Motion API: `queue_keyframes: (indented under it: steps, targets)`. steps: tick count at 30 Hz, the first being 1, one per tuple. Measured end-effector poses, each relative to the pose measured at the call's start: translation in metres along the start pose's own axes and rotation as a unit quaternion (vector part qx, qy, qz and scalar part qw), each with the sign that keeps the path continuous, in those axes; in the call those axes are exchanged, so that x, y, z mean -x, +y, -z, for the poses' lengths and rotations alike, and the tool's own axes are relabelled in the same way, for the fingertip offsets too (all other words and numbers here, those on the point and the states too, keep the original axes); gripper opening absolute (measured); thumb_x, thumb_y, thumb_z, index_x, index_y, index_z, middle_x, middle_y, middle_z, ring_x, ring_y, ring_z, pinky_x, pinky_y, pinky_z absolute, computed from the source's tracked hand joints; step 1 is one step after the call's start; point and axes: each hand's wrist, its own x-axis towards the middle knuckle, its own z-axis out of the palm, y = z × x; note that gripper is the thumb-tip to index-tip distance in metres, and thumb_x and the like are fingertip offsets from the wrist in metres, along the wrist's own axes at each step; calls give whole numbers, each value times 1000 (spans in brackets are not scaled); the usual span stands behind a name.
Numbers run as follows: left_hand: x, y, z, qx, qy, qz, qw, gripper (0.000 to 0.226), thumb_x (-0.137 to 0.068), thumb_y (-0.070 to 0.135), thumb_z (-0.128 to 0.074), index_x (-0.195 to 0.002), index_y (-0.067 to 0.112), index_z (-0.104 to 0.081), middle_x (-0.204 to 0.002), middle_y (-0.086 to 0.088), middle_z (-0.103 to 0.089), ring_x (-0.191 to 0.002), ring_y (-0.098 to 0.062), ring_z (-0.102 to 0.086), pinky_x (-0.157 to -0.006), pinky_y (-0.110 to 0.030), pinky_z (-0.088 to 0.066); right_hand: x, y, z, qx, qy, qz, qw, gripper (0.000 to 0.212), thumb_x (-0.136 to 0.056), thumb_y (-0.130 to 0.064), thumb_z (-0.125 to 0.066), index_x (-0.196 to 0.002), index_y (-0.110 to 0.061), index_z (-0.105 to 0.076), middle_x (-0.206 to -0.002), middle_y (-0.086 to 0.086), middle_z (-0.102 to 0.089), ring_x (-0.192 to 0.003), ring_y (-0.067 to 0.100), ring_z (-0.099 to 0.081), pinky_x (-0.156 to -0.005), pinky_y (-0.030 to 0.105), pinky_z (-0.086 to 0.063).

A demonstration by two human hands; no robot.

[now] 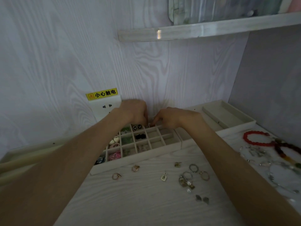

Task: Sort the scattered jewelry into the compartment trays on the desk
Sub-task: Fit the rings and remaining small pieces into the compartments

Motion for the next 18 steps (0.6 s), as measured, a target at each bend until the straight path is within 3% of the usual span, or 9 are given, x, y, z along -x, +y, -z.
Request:
queue_keyframes:
  steps: [6, 18]
  targets:
    - [1, 6, 2, -1, 2, 32, 999, 18, -77, 31, -70, -79, 14, -73, -64, 0, -59, -63, -17, -57, -50, -22, -36, 0, -2, 0, 6, 4, -2, 1000, 36, -98, -20, -42, -129, -35, -54, -141, 1, -48, -121, 24, -51, -103, 35, -42]
    - [-2, 12, 1, 1, 4, 59, 998, 15, -76, 30, -70, -79, 15, -71, -65, 1, -56, -72, -19, -58, -61, -26, -41, 4, -7, 3, 17, 12, -13, 1000, 33, -99, -27, -42, -128, -38, -54, -141, 1, -46, -120, 22, -51, -95, 29, -42]
